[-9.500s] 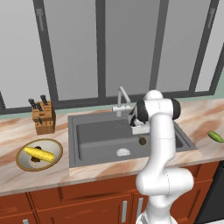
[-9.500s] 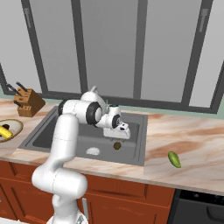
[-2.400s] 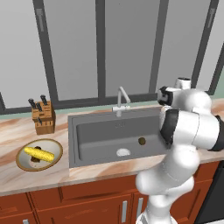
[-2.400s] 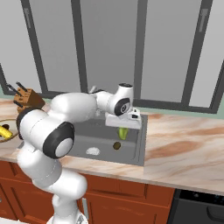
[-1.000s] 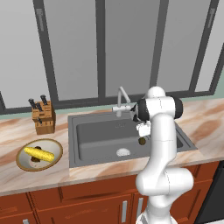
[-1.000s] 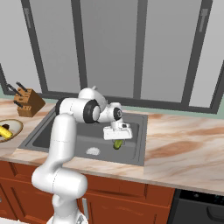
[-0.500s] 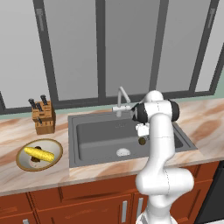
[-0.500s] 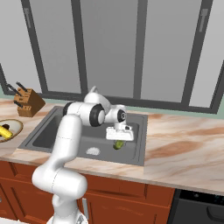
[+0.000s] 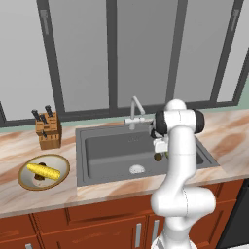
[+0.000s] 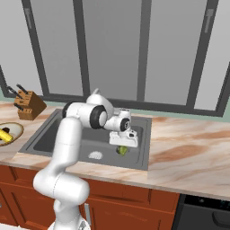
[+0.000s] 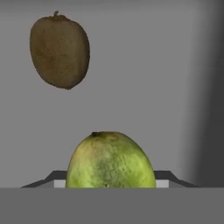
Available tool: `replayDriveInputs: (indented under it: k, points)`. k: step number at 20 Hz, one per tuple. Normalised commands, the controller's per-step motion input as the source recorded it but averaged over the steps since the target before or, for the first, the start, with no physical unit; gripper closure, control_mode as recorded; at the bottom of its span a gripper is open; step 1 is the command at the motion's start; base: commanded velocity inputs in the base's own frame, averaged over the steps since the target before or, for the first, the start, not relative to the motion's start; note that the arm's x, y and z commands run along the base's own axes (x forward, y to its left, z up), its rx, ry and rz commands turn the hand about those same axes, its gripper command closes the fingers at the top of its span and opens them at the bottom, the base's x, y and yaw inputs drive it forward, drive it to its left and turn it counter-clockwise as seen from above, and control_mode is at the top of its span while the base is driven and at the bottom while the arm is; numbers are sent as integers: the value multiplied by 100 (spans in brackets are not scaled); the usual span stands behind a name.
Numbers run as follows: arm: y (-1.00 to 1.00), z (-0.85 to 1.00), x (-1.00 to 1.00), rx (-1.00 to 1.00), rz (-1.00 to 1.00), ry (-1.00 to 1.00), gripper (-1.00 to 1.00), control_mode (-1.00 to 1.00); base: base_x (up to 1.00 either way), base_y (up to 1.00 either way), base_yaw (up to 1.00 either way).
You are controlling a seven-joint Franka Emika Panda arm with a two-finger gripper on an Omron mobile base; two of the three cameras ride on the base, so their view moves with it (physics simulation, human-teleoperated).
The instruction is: There is a mixed pile of frozen fruits and vegetables on the counter. Locate all the frozen vegetables and place the items in a bowl on the counter. Take all the frozen fruits and defrost them in a running sink.
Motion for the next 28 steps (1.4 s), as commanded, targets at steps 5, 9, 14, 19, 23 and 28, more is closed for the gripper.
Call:
replayDriveInputs:
  k: [5,9,14,19,23,28]
  points:
    - [3,-12,0,-1,0,-7,100,-100,0,0,0]
    - [0,-28,0,-3,0,-8,100,-100,0,0,0]
    - [0,-31,0,-2,0,-15,100,-100,0,0,0]
    - [1,-27,0,-2,0,-12,100,-100,0,0,0]
    - [1,-26,0,0,0,-8,100,-100,0,0,0]
    - [3,-18,0,0,0,-5,100,-100,0,0,0]
